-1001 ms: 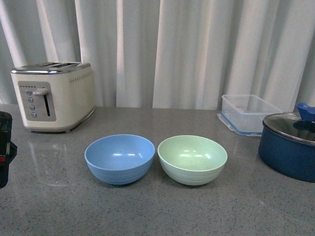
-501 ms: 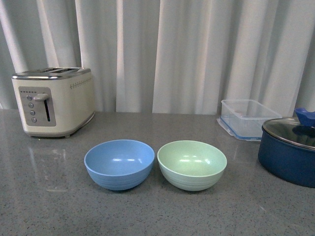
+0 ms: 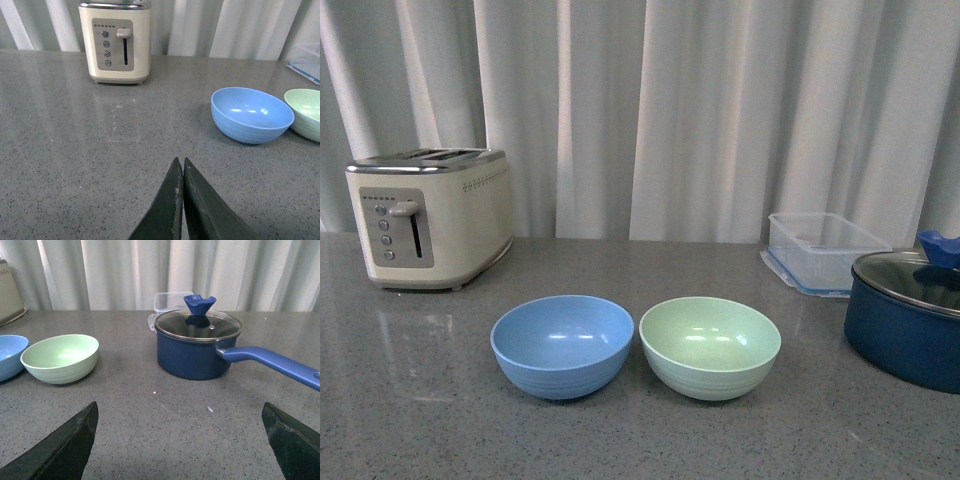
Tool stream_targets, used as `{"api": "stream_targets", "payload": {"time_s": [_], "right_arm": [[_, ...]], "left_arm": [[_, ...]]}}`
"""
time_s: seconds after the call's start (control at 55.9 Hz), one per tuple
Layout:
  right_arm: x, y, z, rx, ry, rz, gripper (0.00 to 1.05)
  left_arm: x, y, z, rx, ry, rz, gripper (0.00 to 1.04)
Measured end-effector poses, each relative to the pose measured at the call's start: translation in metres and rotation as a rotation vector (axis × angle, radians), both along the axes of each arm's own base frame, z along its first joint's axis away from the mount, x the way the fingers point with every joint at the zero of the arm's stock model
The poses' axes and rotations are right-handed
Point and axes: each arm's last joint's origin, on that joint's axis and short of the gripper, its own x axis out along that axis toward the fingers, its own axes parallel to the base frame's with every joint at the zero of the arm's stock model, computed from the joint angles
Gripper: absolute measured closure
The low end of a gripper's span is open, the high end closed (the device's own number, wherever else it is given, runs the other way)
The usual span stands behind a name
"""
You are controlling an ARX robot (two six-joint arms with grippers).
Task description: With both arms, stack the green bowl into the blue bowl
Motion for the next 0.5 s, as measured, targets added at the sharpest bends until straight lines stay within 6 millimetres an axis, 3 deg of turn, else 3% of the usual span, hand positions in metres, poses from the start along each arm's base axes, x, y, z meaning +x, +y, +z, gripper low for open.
{"api": "stream_targets", "payload": {"time_s": [0.501], "right_arm": [[0.000, 0.000, 0.000, 0.000, 0.000, 0.000, 0.10]], "left_arm": [[-0.017, 0.000, -0.001, 0.002, -0.031, 0.000, 1.01]]}}
